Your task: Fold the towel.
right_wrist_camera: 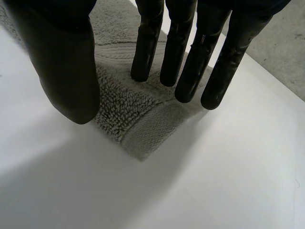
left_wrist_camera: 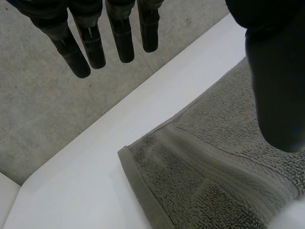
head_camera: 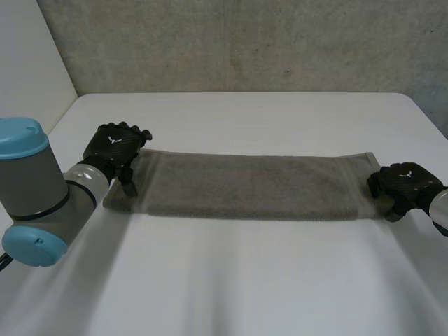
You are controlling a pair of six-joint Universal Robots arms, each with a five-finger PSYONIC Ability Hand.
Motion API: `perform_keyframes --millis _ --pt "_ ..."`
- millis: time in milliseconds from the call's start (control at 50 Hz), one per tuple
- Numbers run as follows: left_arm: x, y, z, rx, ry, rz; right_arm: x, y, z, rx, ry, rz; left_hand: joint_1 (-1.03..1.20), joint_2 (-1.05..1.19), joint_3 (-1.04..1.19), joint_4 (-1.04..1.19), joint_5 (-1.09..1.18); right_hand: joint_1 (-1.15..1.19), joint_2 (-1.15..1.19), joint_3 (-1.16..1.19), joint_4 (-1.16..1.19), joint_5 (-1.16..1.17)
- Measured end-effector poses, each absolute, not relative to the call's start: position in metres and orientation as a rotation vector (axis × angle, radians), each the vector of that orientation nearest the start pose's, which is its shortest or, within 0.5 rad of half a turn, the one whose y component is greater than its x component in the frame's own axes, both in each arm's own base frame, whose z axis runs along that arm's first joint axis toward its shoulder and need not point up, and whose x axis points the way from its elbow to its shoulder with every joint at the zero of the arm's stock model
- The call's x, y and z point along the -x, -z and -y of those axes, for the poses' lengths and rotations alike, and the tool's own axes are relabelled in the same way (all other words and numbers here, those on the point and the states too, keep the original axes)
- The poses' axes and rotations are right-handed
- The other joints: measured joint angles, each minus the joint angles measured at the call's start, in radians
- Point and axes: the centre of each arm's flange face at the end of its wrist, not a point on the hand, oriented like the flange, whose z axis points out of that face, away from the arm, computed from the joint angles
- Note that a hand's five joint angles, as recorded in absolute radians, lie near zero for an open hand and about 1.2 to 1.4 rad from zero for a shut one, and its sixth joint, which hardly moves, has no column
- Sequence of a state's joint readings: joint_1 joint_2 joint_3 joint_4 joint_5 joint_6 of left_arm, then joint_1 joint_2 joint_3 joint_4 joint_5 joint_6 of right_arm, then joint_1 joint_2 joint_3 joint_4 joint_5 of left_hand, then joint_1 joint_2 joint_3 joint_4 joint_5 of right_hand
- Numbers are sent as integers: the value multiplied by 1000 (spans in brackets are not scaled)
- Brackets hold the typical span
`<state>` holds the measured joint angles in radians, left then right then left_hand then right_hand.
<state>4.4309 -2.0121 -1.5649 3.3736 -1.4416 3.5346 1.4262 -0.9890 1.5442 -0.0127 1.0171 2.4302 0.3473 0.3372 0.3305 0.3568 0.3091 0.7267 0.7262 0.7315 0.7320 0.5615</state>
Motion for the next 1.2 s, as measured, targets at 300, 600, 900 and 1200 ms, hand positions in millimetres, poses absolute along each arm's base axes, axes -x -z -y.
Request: perform_keyframes --millis 300,600,900,1200 --pt "240 -179 318 -912 2025 -2270 -128 -124 367 1140 1674 -2386 0 0 0 0 0 342 338 331 333 319" --pt "240 -179 318 -913 2023 -2273 -111 -125 383 1096 1719 -2515 0 0 0 0 0 595 567 605 610 599" --pt "238 -200 322 -835 2113 -2255 -93 -200 418 1139 2103 -2571 -39 -40 -41 0 -43 605 567 609 612 599" --pt "252 -236 325 -681 2325 -2280 -367 -221 291 1543 2174 -1614 -39 -43 -41 0 -44 608 577 618 615 599"
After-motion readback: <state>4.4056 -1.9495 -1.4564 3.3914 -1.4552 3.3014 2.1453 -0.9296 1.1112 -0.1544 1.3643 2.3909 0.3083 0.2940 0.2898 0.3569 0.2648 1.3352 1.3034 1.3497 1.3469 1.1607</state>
